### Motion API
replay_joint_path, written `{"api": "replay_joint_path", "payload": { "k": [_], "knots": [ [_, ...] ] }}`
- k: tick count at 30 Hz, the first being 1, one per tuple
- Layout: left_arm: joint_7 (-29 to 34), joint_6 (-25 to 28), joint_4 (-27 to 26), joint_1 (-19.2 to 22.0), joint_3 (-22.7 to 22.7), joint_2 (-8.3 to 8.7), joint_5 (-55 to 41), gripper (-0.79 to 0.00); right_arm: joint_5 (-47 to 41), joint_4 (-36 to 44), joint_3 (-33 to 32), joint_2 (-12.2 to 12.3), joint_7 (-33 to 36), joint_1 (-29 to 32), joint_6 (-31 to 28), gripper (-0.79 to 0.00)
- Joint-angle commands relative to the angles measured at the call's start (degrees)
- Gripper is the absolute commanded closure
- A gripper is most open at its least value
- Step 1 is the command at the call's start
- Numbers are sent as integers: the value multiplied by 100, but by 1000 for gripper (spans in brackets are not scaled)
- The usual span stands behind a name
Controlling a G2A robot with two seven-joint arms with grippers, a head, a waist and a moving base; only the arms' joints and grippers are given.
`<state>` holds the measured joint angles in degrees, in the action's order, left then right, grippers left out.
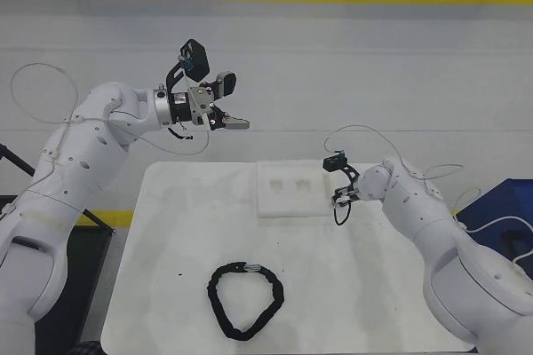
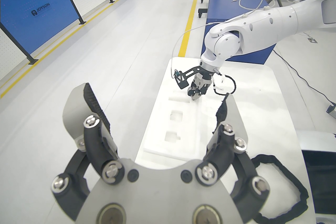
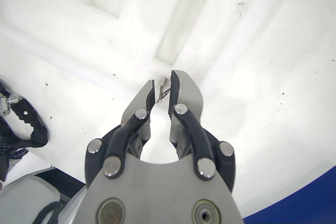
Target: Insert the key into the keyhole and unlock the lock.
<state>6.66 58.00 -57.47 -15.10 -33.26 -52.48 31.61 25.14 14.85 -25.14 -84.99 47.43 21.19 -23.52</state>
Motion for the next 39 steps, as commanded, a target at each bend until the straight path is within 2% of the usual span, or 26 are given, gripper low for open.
{"api": "replay_joint_path", "payload": {
  "k": [1, 8, 11, 29, 39],
  "knots": [
    [0, 0, 0, 0, 0, 0, 0, -785, 11, -33, -14, -13, 1, 2, 14, -74],
    [0, 0, 0, 0, 0, 0, 0, -785, 82, -96, -47, -69, 10, 21, 106, -46],
    [0, 0, 0, 0, 0, 0, 0, -785, 114, -125, -62, -93, 19, 19, 189, 0],
    [0, 0, 0, 0, 0, 0, 0, -785, 448, 71, -125, -161, 130, -139, 424, 0],
    [0, 0, 0, 0, 0, 0, 0, -785, 274, 331, -376, -44, 341, -235, 344, 0]
  ]
}}
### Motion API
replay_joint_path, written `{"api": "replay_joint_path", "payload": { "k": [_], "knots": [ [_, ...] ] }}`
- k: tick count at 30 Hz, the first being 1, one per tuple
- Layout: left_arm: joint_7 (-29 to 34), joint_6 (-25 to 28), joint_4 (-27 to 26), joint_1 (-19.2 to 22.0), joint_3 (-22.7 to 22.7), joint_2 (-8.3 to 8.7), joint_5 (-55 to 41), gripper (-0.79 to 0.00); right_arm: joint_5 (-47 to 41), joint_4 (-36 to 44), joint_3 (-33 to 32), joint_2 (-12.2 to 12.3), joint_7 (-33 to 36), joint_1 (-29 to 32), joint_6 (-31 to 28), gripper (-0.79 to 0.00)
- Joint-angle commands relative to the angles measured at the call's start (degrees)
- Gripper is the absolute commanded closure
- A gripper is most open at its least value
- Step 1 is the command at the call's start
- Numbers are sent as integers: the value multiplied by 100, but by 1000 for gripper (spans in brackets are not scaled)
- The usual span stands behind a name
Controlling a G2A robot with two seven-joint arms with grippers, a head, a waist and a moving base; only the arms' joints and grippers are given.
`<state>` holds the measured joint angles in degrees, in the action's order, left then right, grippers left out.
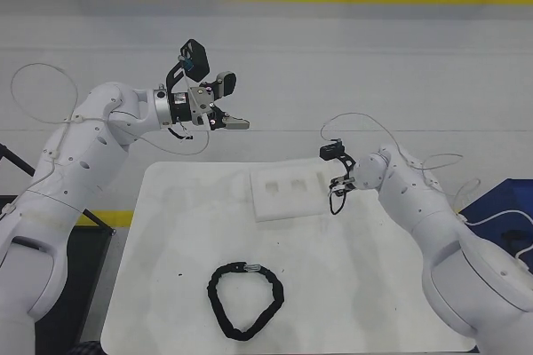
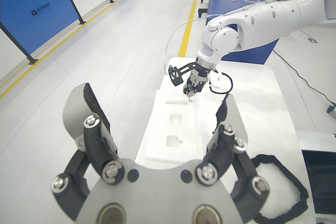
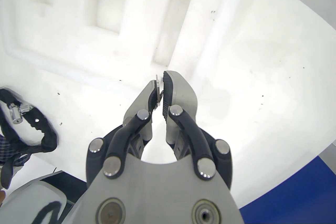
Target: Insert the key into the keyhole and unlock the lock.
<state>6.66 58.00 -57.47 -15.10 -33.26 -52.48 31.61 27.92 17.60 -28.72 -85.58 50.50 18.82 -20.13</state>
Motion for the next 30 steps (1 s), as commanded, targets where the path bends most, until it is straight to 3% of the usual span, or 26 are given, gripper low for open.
{"api": "replay_joint_path", "payload": {
  "k": [1, 8, 15, 21, 30],
  "knots": [
    [0, 0, 0, 0, 0, 0, 0, -785, -49, 122, -58, 36, 59, 11, -20, 0],
    [0, 0, 0, 0, 0, 0, 0, -785, -534, 567, -462, 302, 332, 159, -558, 0],
    [0, 0, 0, 0, 0, 0, 0, -785, -721, 1456, -919, 702, 651, 418, -625, 0],
    [0, 0, 0, 0, 0, 0, 0, -785, -884, 2768, -1558, 1161, 998, 951, -528, 0],
    [0, 0, 0, 0, 0, 0, 0, -785, -1090, 5351, -2918, 1857, 1695, 2343, -251, 0]
  ]
}}
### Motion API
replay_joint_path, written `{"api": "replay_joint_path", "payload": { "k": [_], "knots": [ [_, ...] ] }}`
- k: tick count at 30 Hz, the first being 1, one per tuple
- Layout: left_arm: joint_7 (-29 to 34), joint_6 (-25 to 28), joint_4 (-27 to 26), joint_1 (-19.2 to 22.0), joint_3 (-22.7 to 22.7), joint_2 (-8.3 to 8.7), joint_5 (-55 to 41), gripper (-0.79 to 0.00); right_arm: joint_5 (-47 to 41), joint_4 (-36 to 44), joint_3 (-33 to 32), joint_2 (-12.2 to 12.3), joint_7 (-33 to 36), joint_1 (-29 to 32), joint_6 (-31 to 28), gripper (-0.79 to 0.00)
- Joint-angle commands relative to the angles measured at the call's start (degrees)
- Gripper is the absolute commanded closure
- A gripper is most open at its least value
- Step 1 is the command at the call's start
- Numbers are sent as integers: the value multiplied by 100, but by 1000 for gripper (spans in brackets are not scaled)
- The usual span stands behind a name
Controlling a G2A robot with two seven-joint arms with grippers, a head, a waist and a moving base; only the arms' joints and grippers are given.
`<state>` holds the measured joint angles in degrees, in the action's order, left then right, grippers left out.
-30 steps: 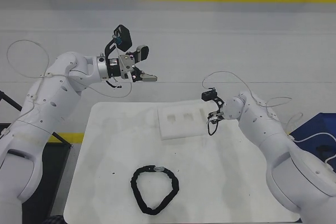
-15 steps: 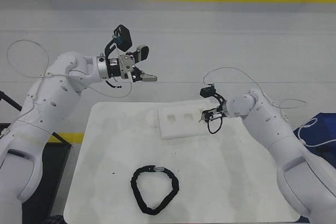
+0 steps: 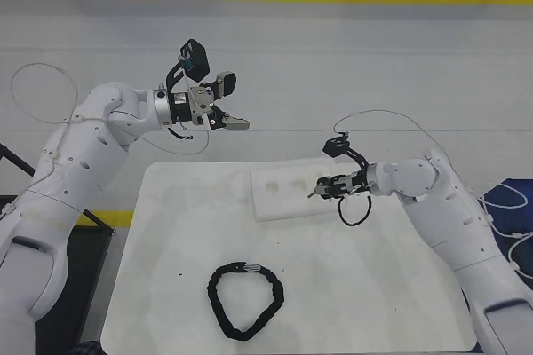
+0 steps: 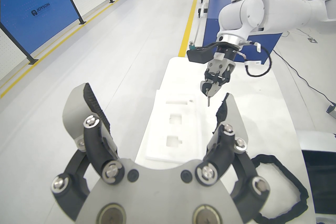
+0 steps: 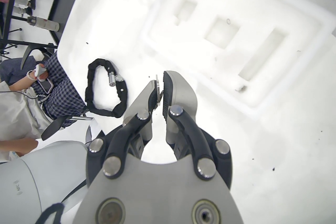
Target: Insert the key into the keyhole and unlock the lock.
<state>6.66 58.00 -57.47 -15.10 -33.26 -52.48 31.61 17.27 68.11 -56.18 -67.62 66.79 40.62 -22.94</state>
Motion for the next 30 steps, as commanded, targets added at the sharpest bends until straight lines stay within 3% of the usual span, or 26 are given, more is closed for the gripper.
{"api": "replay_joint_path", "payload": {
  "k": [1, 7, 12, 19, 30],
  "knots": [
    [0, 0, 0, 0, 0, 0, 0, -785, -29, 543, -311, 116, 109, 303, 78, 0],
    [0, 0, 0, 0, 0, 0, 0, -785, 40, 2002, -1062, 367, -25, 1149, 46, 0],
    [0, 0, 0, 0, 0, 0, 0, -785, -261, 2749, -1649, 506, -246, 1744, -150, 0],
    [0, 0, 0, 0, 0, 0, 0, -785, -845, 2951, -2208, 624, -425, 2153, -439, 0],
    [0, 0, 0, 0, 0, 0, 0, -785, -967, 3055, -2402, 687, -684, 2377, -492, 0]
  ]
}}
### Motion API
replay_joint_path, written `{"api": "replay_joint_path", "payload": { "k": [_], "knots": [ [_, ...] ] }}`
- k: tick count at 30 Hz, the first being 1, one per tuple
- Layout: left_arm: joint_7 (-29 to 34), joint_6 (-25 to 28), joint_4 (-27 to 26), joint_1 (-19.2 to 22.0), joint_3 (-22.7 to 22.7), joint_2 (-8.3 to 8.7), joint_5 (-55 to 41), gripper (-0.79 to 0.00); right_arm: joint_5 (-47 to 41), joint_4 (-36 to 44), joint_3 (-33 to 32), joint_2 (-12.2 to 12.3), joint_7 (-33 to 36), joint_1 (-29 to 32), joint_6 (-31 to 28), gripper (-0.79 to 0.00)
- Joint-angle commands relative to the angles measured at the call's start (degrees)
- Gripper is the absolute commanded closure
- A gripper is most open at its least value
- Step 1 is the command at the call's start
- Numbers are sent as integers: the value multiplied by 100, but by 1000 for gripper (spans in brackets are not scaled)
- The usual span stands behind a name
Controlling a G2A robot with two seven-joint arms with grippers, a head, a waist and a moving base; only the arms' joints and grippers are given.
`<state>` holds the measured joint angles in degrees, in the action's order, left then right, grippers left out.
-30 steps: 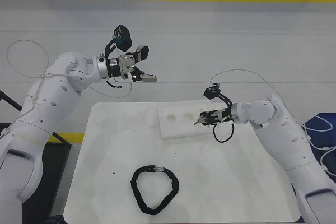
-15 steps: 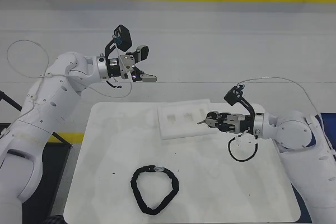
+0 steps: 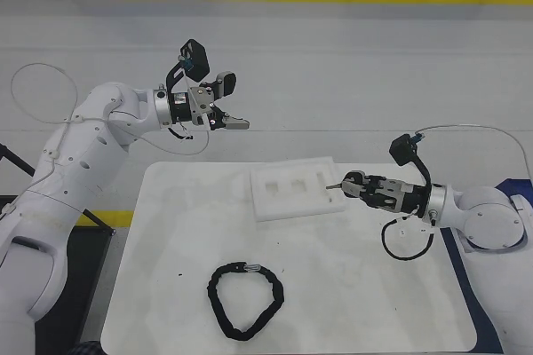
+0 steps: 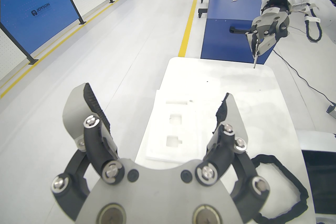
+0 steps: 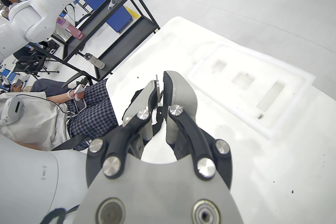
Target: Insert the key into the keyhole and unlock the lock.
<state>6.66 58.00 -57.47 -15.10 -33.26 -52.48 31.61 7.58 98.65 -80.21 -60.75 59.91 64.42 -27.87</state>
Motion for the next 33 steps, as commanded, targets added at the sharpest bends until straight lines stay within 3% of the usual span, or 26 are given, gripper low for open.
{"api": "replay_joint_path", "payload": {
  "k": [1, 22, 33],
  "knots": [
    [0, 0, 0, 0, 0, 0, 0, -785, 2, 1, 1, 0, 4, -2, 1, 0],
    [0, 0, 0, 0, 0, 0, 0, -785, 2, 1, 1, 0, 4, -2, 1, 0],
    [-328, 0, -774, -580, -89, 168, 225, -785, 2, 1, 1, 0, 4, -2, 1, 0]
  ]
}}
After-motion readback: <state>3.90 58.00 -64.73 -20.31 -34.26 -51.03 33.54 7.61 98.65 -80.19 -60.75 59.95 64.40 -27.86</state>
